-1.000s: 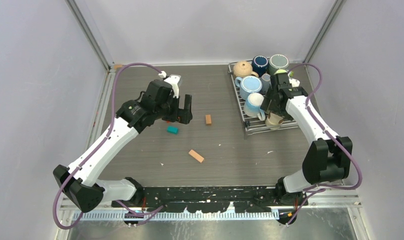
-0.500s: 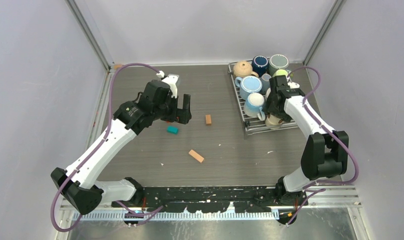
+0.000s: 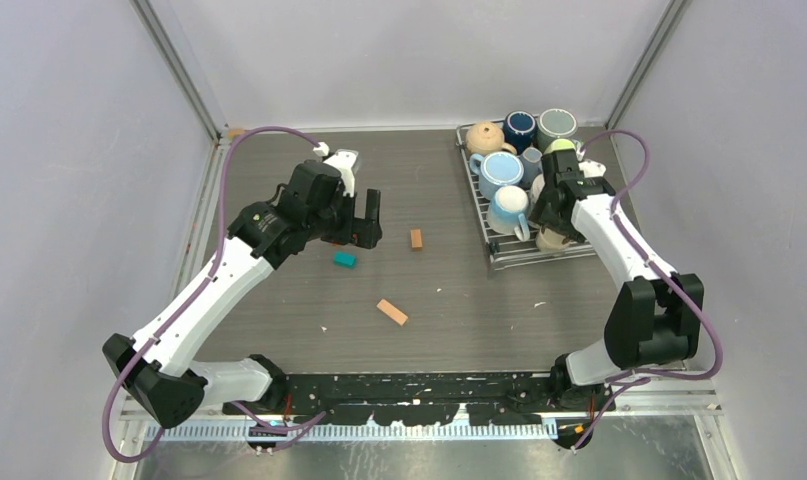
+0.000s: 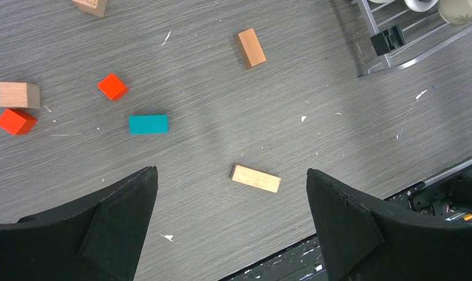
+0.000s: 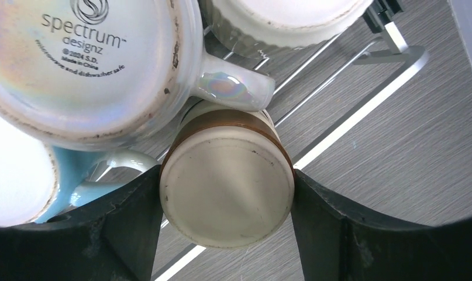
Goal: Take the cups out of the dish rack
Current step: Unload the cup from the dish rack.
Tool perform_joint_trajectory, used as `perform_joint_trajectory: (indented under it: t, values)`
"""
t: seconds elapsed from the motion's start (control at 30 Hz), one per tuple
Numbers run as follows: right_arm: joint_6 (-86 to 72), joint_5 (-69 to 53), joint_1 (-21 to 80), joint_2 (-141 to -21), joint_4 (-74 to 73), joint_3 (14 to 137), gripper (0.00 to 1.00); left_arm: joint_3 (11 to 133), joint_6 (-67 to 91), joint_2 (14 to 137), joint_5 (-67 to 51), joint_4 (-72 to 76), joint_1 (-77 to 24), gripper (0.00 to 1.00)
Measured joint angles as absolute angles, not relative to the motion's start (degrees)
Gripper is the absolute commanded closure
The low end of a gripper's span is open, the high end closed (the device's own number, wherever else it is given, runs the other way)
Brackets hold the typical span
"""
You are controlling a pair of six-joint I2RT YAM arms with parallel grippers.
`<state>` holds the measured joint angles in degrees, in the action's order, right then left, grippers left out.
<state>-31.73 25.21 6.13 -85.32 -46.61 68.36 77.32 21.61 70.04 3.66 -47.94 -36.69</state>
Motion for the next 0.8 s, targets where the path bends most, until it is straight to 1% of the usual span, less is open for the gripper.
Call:
perform_joint_trajectory:
  t: [0.33, 0.8]
  values:
    - [-32.3, 25.9, 6.2, -81.6, -49.9, 71.0, 0.71, 77.3, 21.6, 70.0, 4.6, -48.3, -36.7, 0.00]
    - [-32.3, 27.0, 6.5, -76.5, -55.7, 72.9, 0.72, 77.3, 21.8, 70.0, 5.4, -48.8, -36.5, 0.00]
